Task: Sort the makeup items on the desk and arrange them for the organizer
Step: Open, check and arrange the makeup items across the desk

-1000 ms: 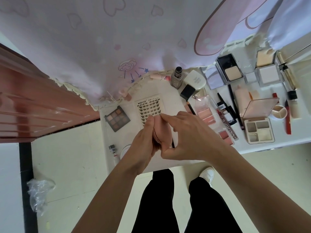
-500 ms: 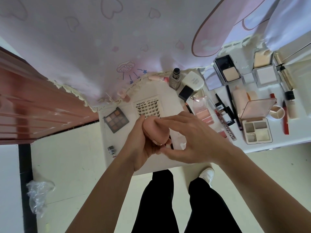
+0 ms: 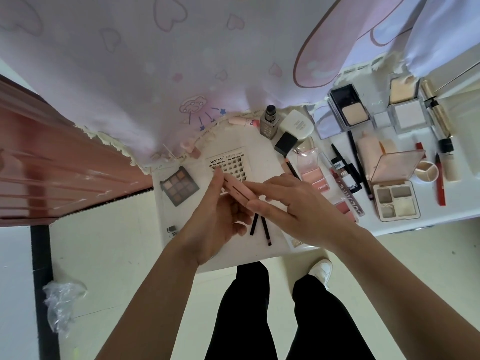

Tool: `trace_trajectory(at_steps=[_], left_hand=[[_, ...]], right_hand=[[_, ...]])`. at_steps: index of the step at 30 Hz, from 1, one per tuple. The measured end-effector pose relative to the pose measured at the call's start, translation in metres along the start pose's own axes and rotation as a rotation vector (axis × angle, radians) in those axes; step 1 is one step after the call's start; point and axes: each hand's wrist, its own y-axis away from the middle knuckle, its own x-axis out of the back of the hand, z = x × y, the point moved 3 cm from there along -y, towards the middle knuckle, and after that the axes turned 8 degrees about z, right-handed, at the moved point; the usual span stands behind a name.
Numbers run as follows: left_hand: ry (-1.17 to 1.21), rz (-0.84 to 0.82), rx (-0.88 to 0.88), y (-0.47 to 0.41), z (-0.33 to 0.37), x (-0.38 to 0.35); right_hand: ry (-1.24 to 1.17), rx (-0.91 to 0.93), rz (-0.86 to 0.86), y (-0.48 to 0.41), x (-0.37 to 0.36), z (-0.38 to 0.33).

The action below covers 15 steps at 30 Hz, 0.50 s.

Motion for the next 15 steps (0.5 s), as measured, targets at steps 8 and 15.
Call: trace_trajectory(at_steps=[8,15], left_hand=[[-0.021,0.13,0.04,0.0039,0.0023,0.002],[0.113,0.276,-0.05,0.0061,0.0074,0.0047]], right_hand=[[-0.039,0.02,0.011,-0.003,0.0052,-0.0005],[-0.084,0.047,0.053,0.0002,0.0037,-0.001]])
